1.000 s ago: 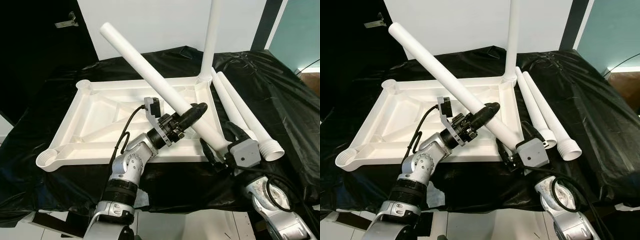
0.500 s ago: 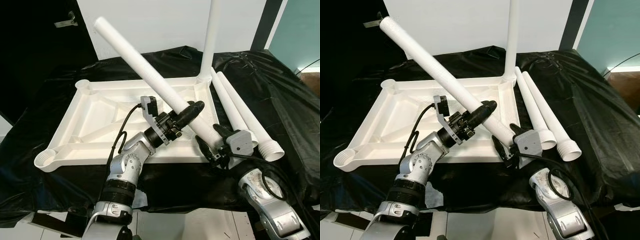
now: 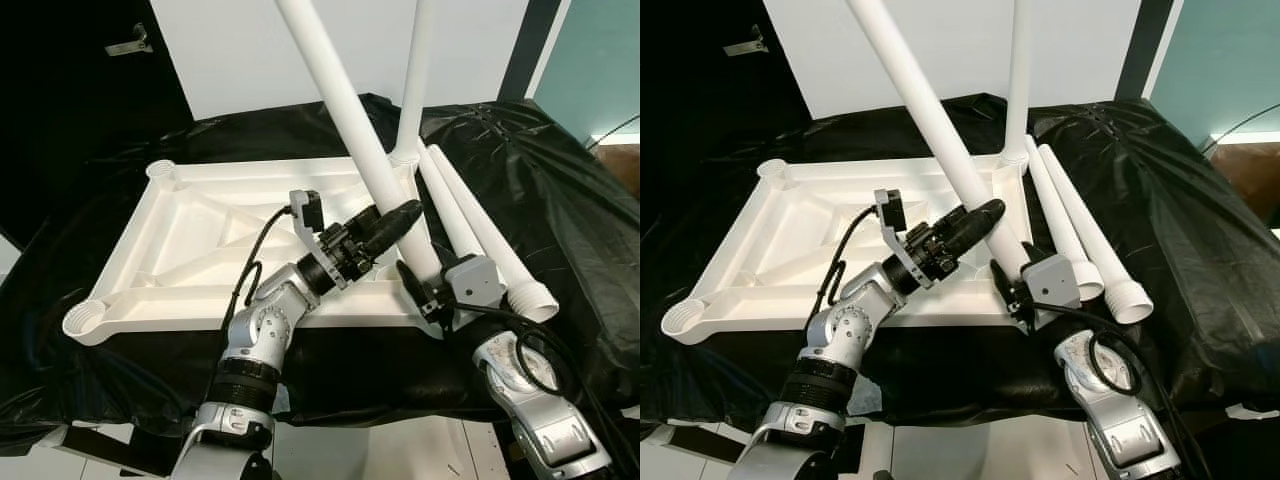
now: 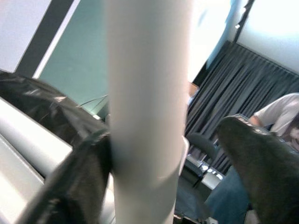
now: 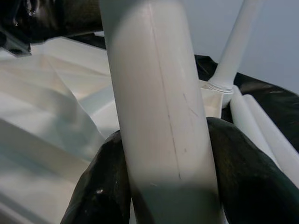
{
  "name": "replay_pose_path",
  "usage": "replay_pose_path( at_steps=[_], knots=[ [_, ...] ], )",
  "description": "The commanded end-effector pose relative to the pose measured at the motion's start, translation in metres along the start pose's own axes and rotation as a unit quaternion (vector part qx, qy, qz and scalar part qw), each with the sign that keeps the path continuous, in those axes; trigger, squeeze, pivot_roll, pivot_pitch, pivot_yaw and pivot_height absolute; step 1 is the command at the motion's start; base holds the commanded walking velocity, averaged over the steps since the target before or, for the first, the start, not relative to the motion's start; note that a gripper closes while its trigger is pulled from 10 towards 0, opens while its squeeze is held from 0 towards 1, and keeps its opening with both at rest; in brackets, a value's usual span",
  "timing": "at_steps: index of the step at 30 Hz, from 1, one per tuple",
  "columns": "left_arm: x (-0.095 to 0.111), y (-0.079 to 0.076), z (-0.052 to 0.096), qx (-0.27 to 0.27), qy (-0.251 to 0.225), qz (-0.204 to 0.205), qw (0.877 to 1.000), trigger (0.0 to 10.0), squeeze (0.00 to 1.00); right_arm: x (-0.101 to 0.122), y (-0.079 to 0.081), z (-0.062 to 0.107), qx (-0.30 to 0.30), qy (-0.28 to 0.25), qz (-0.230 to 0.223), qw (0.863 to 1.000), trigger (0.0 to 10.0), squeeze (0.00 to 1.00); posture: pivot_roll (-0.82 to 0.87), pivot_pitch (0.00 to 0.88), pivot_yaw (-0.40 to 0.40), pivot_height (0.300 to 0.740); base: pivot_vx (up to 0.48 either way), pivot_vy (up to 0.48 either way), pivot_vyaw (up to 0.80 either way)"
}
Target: Building children table
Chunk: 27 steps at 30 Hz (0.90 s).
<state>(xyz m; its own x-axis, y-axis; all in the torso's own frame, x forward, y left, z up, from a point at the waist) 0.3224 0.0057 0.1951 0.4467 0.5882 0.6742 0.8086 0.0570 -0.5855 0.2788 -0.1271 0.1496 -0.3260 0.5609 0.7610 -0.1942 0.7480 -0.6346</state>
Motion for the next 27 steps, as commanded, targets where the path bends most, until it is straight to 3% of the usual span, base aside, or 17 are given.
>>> replay_pose_path(
  at_steps=[1, 2, 3, 4, 5, 8, 9, 11, 12, 13, 18, 20, 21, 22, 23, 24, 27],
  knots=[
    [0.003, 0.001, -0.004, 0.010, 0.000, -0.015, 1.000, 10.0, 0.25, -0.002, 0.001, -0.002, -0.010, 0.005, 0.049, 0.999, 0.0, 0.00, -0.20, 0.034, 0.074, 0.740, 0.000, 0.000, 0.00],
    [0.003, 0.001, -0.004, 0.010, 0.000, -0.015, 1.000, 10.0, 0.25, -0.002, 0.001, -0.002, -0.010, 0.005, 0.049, 0.999, 0.0, 0.00, -0.20, 0.034, 0.074, 0.740, 0.000, 0.000, 0.00],
    [0.007, 0.002, -0.006, 0.016, -0.007, -0.015, 1.000, 10.0, 0.00, -0.001, 0.001, -0.004, -0.019, 0.003, 0.109, 0.994, 0.0, 0.00, -0.20, 0.033, 0.075, 0.740, 0.000, 0.000, 0.00],
    [0.009, 0.003, -0.007, 0.019, -0.011, -0.014, 1.000, 10.0, 0.00, 0.000, 0.001, -0.005, -0.025, 0.000, 0.150, 0.988, 0.0, 0.00, -0.20, 0.033, 0.075, 0.740, 0.000, 0.000, 0.00],
    [0.009, 0.003, -0.007, 0.019, -0.011, -0.014, 1.000, 10.0, 0.00, 0.000, 0.001, -0.005, -0.025, 0.000, 0.150, 0.988, 0.0, 0.00, -0.20, 0.033, 0.075, 0.740, 0.000, 0.000, 0.00],
    [0.012, 0.001, -0.008, 0.017, -0.016, -0.010, 1.000, 10.0, 0.00, 0.002, 0.003, -0.009, -0.034, -0.012, 0.292, 0.956, 0.0, 0.00, -0.20, 0.028, 0.077, 0.740, 0.000, 0.000, 0.00],
    [0.012, 0.001, -0.008, 0.017, -0.016, -0.010, 1.000, 10.0, 0.00, 0.002, 0.003, -0.009, -0.034, -0.012, 0.292, 0.956, 0.0, 0.00, -0.20, 0.028, 0.077, 0.740, 0.000, 0.000, 0.00],
    [0.013, 0.001, -0.009, 0.016, -0.018, -0.005, 1.000, 10.0, 0.00, 0.005, 0.005, -0.011, -0.035, -0.026, 0.349, 0.936, 0.0, 0.00, -0.20, 0.026, 0.078, 0.740, 0.000, 0.000, 0.00],
    [0.013, 0.001, -0.009, 0.016, -0.018, -0.005, 1.000, 10.0, 0.00, 0.005, 0.005, -0.011, -0.035, -0.026, 0.349, 0.936, 0.0, 0.00, -0.20, 0.026, 0.078, 0.740, 0.000, 0.000, 0.00],
    [0.013, 0.001, -0.009, 0.017, -0.019, -0.002, 1.000, 10.0, 0.00, 0.007, 0.006, -0.012, -0.040, -0.037, 0.377, 0.924, 0.0, 0.00, -0.20, 0.026, 0.078, 0.740, 0.000, 0.000, 0.00],
    [0.015, 0.003, -0.008, 0.024, -0.024, 0.002, 0.999, 10.0, 0.00, 0.007, 0.008, -0.009, -0.055, -0.053, 0.422, 0.904, 0.0, 0.00, -0.19, 0.023, 0.075, 0.740, 0.000, 0.000, 0.00],
    [0.015, 0.004, -0.008, 0.026, -0.023, 0.001, 0.999, 10.0, 0.00, 0.007, 0.008, -0.008, -0.058, -0.054, 0.425, 0.902, 0.0, 0.00, -0.19, 0.023, 0.075, 0.740, 0.000, 0.000, 0.00],
    [0.015, 0.004, -0.007, 0.025, -0.025, 0.004, 0.999, 9.6, 0.00, 0.005, 0.009, -0.006, -0.062, -0.055, 0.433, 0.898, 0.0, 0.00, -0.19, 0.022, 0.074, 0.740, 0.000, 0.000, 0.00],
    [0.015, 0.003, -0.007, 0.022, -0.026, 0.006, 0.999, 7.8, 0.00, 0.004, 0.010, -0.005, -0.065, -0.055, 0.437, 0.896, 0.0, 0.00, -0.19, 0.022, 0.074, 0.740, 0.000, 0.000, 0.00],
    [0.015, 0.003, -0.007, 0.022, -0.026, 0.006, 0.999, 7.8, 0.00, 0.004, 0.010, -0.005, -0.065, -0.055, 0.437, 0.896, 0.0, 0.00, -0.19, 0.022, 0.074, 0.740, 0.000, 0.000, 0.00],
    [0.016, 0.002, -0.006, 0.015, -0.029, 0.010, 0.999, 0.0, 0.00, 0.003, 0.010, -0.004, -0.068, -0.054, 0.439, 0.894, 0.0, 0.00, -0.19, 0.022, 0.074, 0.740, 0.000, 0.000, 0.00],
    [0.016, -0.002, -0.005, 0.000, -0.034, 0.009, 0.999, 0.0, 0.00, 0.002, 0.010, -0.002, -0.077, -0.052, 0.444, 0.891, 0.0, 0.00, -0.19, 0.025, 0.074, 0.740, 0.000, 0.000, 0.00]
  ],
)
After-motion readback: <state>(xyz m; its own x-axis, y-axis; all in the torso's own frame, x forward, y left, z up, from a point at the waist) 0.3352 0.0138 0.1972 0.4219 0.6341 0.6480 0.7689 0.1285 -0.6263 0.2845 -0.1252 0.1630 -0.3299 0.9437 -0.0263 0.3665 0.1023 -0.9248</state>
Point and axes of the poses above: a point about 5 cm out from each wrist's last joint towards the gripper, its own z axis pointing back from the gripper into the wrist, its own x axis along the axis of the wrist's last joint, y = z × x, the point moved 3 cm from there along -z, pointing out of the wrist towards the gripper, and after that the axes turned 13 degrees about z, right-handed, at the moved point
